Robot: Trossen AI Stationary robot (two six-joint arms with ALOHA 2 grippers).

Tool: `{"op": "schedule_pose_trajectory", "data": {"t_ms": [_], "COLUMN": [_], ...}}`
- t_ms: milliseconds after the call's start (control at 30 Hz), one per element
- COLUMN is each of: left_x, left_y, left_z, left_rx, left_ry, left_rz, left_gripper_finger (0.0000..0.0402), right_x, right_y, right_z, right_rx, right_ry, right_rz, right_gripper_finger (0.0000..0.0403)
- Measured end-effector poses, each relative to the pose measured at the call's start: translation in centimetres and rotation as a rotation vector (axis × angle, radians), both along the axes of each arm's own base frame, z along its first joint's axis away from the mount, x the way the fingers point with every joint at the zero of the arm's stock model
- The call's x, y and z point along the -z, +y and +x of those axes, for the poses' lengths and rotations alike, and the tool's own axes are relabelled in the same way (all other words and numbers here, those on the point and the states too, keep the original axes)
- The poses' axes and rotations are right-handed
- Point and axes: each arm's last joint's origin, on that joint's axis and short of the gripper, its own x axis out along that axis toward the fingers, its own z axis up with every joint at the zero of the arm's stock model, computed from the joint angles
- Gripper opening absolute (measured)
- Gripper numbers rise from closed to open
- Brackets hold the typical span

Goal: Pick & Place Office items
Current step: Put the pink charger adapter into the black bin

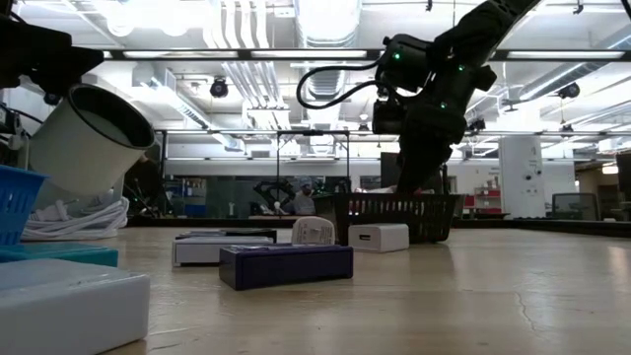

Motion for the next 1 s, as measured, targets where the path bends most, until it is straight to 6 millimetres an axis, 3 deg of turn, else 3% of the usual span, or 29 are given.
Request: {"op": "schedule_pose_trajectory", "data": {"t_ms": [767,1000], "left_x": [0.0,0.0], "left_y": [0.0,0.0], "left_z": [0.0,0.0], "left_rx": [0.0,0.0], "left_ry": [0.0,0.0], "left_rz": [0.0,0.001], "left_gripper_finger": [0.0225,0.0225], "right_x": [-0.2,-2.1], "right_y": [-0.1,-0.1], "right_z": [0.2,0.0], "right_rx": [0.079,0.078], "right_ry": [-0.019,-0.08], "right_rz": [0.006,-0.006], "right_gripper_finger": [0.0205,0.0206]}}
